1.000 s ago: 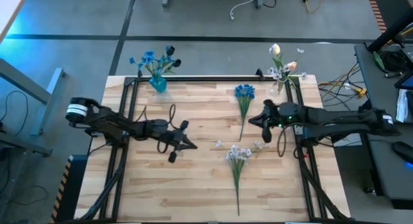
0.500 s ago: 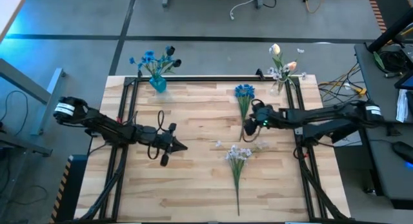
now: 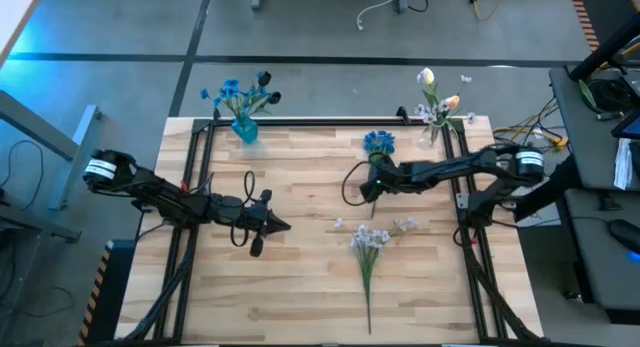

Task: Sort flowers into vase by color
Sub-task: Put the blue flowers into the blue vase

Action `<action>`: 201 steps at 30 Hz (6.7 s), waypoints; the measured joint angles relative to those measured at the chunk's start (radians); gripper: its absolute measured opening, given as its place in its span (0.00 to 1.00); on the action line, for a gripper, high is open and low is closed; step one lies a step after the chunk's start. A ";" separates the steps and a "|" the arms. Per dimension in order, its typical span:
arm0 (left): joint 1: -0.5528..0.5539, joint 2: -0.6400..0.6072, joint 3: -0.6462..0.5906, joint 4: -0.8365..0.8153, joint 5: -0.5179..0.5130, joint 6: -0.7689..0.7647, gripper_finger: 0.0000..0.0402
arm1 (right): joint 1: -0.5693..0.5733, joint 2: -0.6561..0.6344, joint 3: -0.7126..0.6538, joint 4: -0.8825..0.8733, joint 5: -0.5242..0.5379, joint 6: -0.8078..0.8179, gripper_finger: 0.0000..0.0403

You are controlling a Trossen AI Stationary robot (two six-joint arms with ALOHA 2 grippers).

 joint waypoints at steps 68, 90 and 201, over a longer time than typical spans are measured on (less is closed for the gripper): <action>0.185 0.316 0.366 0.572 0.107 0.138 0.39 | 0.260 -0.100 0.051 1.041 -0.288 -0.840 0.04; 0.200 0.315 0.483 0.446 0.224 0.163 0.39 | 0.283 -0.084 0.052 1.054 -0.289 -0.850 0.04; 0.727 0.136 0.047 0.665 -0.682 0.718 0.25 | 0.283 -0.187 0.084 0.749 0.009 -0.973 0.19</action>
